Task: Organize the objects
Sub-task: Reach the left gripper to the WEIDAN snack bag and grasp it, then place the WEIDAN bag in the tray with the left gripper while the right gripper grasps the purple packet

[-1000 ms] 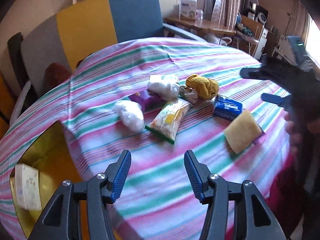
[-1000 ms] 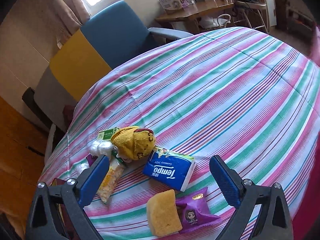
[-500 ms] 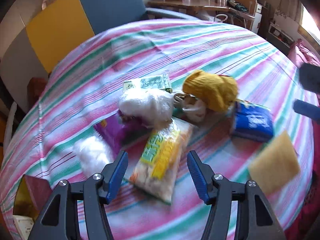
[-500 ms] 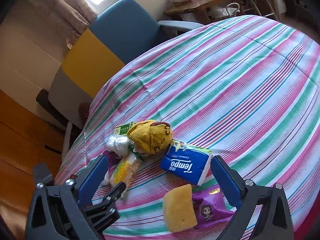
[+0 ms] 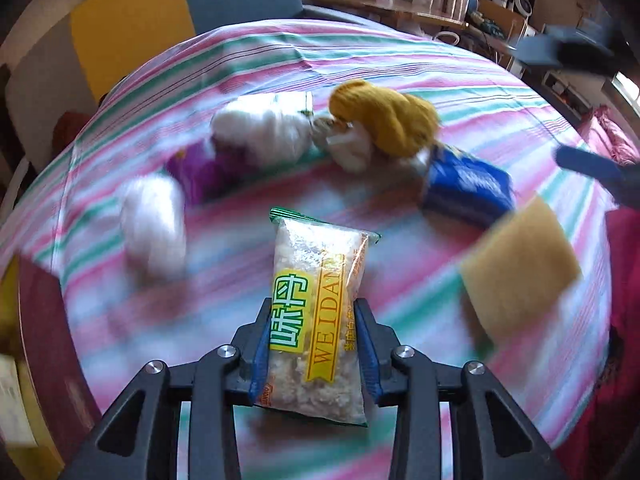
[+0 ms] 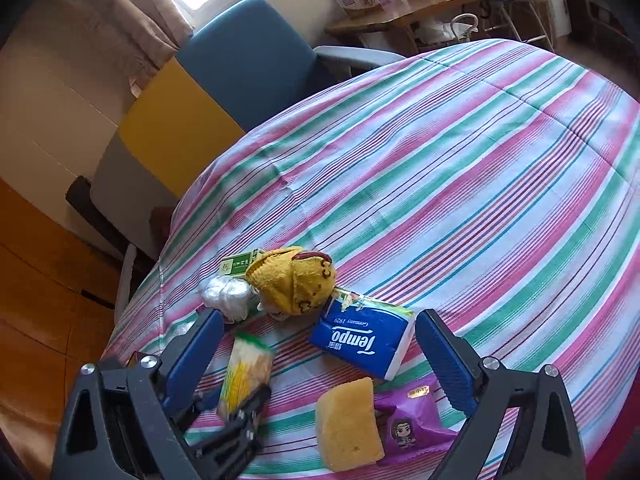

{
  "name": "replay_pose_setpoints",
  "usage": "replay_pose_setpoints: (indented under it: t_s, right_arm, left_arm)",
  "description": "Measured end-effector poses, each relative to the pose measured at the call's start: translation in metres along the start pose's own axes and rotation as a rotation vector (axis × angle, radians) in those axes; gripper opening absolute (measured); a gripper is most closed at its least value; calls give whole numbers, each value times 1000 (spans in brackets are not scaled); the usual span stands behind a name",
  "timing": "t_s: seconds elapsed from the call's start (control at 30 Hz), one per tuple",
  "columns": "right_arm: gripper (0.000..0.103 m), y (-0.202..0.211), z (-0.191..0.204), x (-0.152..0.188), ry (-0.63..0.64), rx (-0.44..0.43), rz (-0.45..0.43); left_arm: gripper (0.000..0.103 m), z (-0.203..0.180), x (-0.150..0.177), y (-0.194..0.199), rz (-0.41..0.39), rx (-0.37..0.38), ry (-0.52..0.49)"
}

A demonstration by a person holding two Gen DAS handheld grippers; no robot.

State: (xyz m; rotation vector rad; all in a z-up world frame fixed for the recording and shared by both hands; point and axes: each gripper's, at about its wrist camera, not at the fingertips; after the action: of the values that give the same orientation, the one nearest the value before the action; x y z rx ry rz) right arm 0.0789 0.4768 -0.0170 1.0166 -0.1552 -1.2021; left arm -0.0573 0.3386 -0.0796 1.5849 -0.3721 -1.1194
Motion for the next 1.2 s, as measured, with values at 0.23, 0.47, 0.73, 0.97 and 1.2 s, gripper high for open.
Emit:
replay_pose_setpoints:
  t_s: [0.23, 0.47, 0.73, 0.97, 1.2]
  right_arm:
    - [98, -7, -7, 0, -39, -12, 51]
    - [96, -18, -4, 7, -32, -20, 127]
    - [76, -22, 25, 21, 49, -356, 290]
    - [81, -5, -11, 1, -129, -301, 129]
    - [81, 2, -43, -9, -284, -208, 49]
  left_arm:
    - [38, -13, 52, 24, -86, 7, 26]
    - [38, -10, 62, 28, -107, 10, 37]
    - [38, -7, 68, 27, -122, 18, 53]
    - [38, -8, 68, 25, -127, 17, 53]
    - [39, -7, 71, 26, -145, 22, 54]
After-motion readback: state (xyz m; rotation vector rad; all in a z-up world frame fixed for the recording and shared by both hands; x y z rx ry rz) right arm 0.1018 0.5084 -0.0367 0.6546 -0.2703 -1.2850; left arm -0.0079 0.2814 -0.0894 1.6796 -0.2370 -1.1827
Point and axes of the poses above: each gripper's, at about its wrist camera, not at the fingertips, and y roughly against the way its jaws point, z to its left, x to its underside, and after that the axes turned 6 degrees about -y, right-handed
